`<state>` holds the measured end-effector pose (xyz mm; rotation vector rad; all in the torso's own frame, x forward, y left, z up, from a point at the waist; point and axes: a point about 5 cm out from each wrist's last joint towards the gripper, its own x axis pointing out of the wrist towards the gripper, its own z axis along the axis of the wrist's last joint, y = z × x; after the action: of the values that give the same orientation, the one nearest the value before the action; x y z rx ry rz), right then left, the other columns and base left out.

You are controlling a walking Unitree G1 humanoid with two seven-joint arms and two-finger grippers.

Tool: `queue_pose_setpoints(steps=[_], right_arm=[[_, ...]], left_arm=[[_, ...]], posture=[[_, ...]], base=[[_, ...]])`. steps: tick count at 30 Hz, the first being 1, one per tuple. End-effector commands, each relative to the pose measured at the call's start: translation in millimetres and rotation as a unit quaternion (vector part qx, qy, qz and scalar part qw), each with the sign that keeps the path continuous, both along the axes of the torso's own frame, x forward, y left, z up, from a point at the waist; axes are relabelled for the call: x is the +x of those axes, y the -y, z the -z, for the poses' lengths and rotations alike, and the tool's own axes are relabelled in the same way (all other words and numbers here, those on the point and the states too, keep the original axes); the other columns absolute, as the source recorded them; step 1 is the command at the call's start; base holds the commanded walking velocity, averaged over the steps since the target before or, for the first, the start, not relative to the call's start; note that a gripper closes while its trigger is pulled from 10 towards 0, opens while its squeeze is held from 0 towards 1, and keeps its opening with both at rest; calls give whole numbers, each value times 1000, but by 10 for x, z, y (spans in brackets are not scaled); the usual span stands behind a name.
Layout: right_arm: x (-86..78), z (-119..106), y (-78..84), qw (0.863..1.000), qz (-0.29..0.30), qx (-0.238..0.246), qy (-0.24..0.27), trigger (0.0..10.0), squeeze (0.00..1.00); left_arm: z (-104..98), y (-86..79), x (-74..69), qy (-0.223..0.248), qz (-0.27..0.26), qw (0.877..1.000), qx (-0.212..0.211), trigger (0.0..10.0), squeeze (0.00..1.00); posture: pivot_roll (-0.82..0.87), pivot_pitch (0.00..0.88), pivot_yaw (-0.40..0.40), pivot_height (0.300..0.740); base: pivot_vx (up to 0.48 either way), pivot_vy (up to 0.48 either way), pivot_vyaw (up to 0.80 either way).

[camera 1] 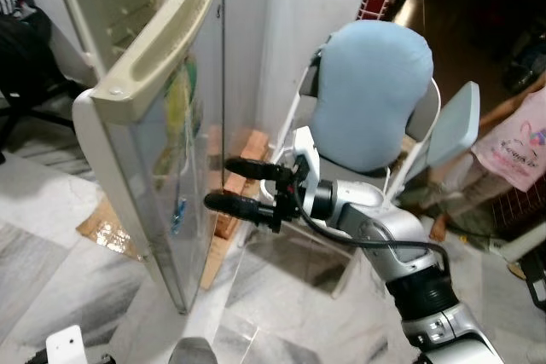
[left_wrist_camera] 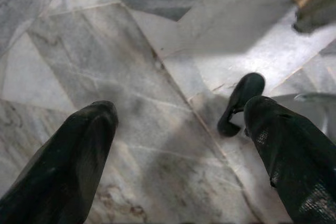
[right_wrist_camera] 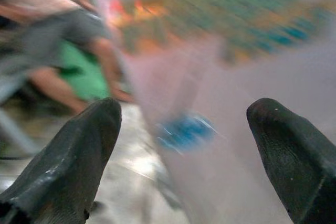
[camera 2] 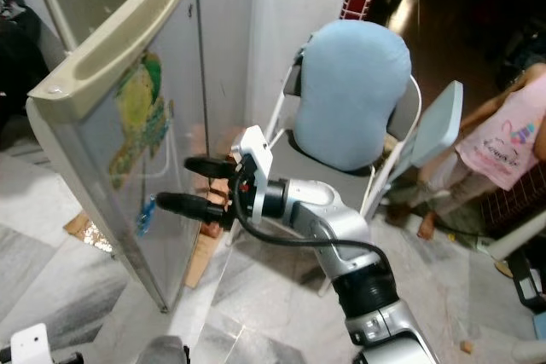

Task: Restocking fridge

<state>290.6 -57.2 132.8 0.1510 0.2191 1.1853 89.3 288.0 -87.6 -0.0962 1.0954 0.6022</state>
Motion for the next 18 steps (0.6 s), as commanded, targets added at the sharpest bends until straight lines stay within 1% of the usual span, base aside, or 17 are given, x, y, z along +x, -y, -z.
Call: queue_pose_setpoints(steps=[1,2,3,4,5,6,7,9,10,11,12,14,15,16,17,18], right_arm=[[89,39,95,998,49,-39,18,10000,0],[136,158,179,994,89,-67,-2,10000,0],[151,229,241,990,112,-84,-9,10000,0],[169,353,388,978,165,-126,-2,10000,0],[172,393,440,973,182,-140,1,10000,0],[161,461,534,966,209,-152,-10,10000,0],[145,548,652,956,244,-162,-28,10000,0],[133,596,750,945,275,-171,-38,10000,0],[121,627,857,934,311,-173,-40,10000,0],[125,622,918,926,338,-165,-40,10000,0],[125,622,918,926,338,-165,-40,10000,0],[131,586,1025,910,387,-147,-36,10000,0],[122,565,1101,895,422,-141,-27,10000,0],[122,565,1101,895,422,-141,-27,10000,0],[94,572,1134,887,440,-139,-27,10000,0],[64,585,1149,882,448,-142,-27,10000,0]], left_arm=[[-24,-67,-2,7,5,1000,8,10000,0],[-35,-101,-8,10,10,1000,15,10000,0],[-43,-119,-3,14,13,1000,19,10000,0],[-66,-154,22,20,25,999,31,10000,0],[-73,-165,29,21,31,999,36,10000,0],[-89,-186,50,25,40,998,46,10000,0],[-109,-211,81,30,48,997,56,10000,0],[-97,-163,96,38,48,996,62,10000,0],[-97,-90,149,59,61,994,73,10000,0],[-112,-71,196,69,73,992,83,10000,0],[-112,-71,196,69,73,992,83,10000,0],[-161,-54,319,93,90,987,99,10000,0],[-220,-56,447,114,106,981,112,10000,0],[-220,-56,447,114,106,981,112,10000,0],[-287,-75,562,131,117,976,126,10000,0],[-352,-94,659,148,122,972,133,10000,0]], posture=[[169,0,-114,740],[169,0,-114,740],[166,0,-119,740],[162,0,-123,740],[162,0,-123,740],[157,0,-123,740],[157,0,-123,740],[151,0,-122,740],[137,0,-114,740],[133,0,-113,740],[133,0,-113,740],[124,0,-109,740],[117,0,-108,740],[117,0,-108,740],[114,0,-108,740],[112,0,-108,740]], base=[[0,0,0],[0,0,0],[0,0,0],[0,0,0],[0,0,0],[0,0,0],[0,0,0],[0,0,0],[0,0,0],[0,0,0],[0,0,0],[0,122,0],[0,304,0],[0,304,0],[0,364,0],[0,368,0]])
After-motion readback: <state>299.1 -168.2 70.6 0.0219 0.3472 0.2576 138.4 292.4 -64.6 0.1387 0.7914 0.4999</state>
